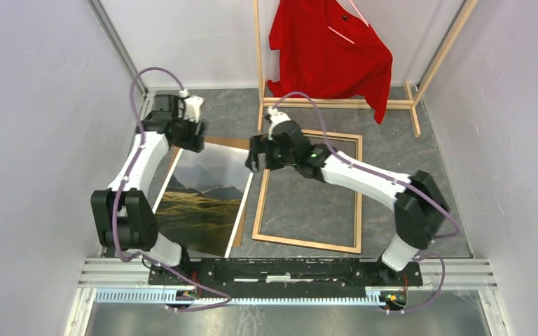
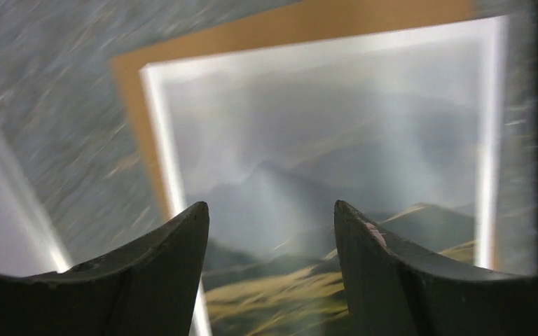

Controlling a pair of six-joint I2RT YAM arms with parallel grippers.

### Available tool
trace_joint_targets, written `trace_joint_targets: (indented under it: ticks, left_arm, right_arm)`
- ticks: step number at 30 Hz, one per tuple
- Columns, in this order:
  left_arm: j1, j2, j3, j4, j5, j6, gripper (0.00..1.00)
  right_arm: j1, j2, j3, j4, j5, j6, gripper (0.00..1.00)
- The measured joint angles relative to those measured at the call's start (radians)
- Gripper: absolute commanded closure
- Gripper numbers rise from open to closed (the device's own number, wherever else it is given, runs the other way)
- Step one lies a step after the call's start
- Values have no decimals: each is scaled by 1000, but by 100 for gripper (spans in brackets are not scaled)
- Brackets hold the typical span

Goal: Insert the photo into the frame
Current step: Pick up the photo at the center of the board.

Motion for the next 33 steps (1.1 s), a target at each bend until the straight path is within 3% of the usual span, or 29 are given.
trace_joint_targets:
  ticks: [4,9,16,33]
  left_arm:
    - [153,-43,-65,0,-72,54,29]
    - [283,-35,-182,34,-164,99,32]
    - [290,5,-298,115,-233,149,34]
    - [290,55,-381,222,-250,181,42]
  right_arm:
    - [76,167,156,-11,14,44,3]
    - [102,322,235,-20,26,111,4]
    - [103,418,238,-48,59,191,4]
    - [94,526,305,-16,108,280,4]
